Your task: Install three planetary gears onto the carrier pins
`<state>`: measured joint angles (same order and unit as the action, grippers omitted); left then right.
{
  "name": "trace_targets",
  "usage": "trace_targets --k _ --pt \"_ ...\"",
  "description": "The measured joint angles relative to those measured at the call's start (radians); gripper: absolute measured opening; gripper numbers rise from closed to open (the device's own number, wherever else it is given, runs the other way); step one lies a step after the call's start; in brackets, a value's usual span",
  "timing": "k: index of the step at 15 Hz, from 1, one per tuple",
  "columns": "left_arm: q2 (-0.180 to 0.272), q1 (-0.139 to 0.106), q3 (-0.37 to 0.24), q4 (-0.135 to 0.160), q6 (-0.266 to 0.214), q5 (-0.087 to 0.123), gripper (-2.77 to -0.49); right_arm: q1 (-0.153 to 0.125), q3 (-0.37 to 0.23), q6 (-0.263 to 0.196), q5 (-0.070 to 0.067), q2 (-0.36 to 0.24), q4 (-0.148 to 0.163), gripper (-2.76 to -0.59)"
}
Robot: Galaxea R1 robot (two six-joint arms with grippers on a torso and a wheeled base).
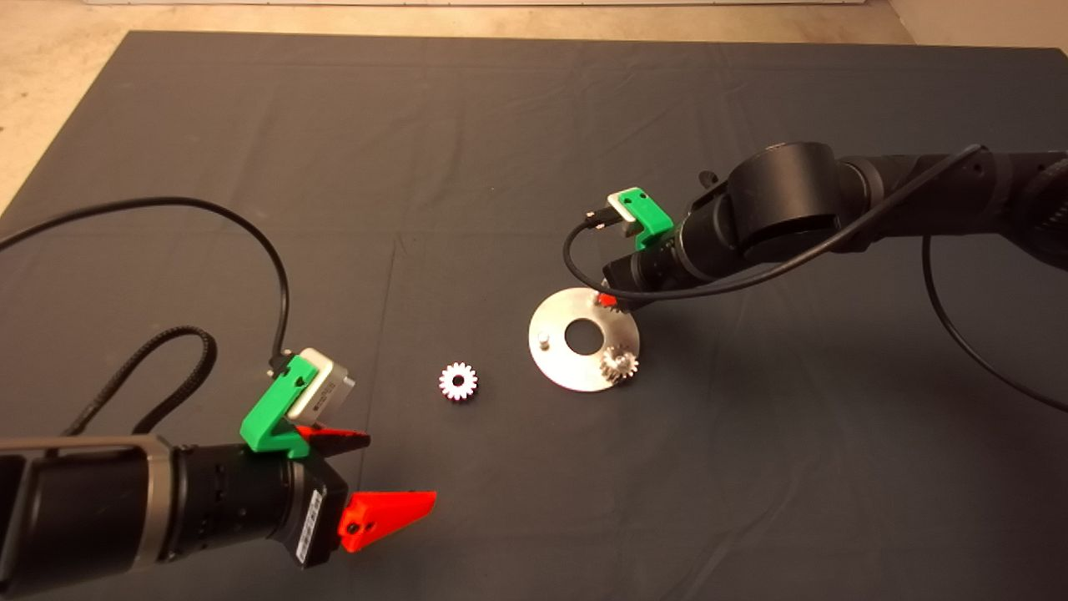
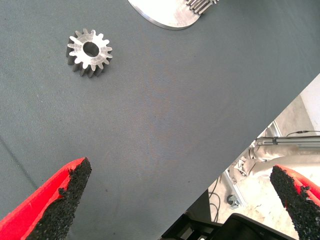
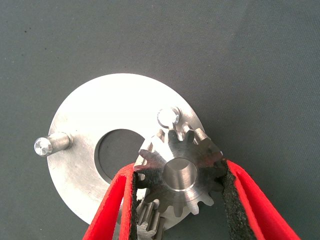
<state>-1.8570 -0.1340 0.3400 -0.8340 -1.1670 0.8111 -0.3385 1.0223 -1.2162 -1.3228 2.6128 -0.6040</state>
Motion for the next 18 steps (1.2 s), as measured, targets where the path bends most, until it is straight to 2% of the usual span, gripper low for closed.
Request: trace_targets --k 2,4,7,10,18 --pt "0.000 0.000 0.000 0.000 -0.007 0.000 -0.64 0.000 0.000 0.008 0.004 0.000 0.000 -2.44" --pt "0.000 0.000 0.000 0.000 -0.008 -0.001 -0.64 0.000 0.005 0.011 0.016 0.001 0.000 -2.44" --pt "-0.003 0.000 0.000 0.000 -0.008 -0.012 -0.64 0.000 0.024 0.016 0.017 0.021 0.000 -2.43" --pt "-0.003 0.000 0.000 0.000 -0.008 -0.013 -0.64 -0.001 0.039 0.023 0.030 0.028 0.000 -2.44" --pt "-0.003 -0.005 0.000 0.000 -0.008 -0.017 -0.64 -0.003 0.061 0.037 0.032 0.028 0.000 -2.44"
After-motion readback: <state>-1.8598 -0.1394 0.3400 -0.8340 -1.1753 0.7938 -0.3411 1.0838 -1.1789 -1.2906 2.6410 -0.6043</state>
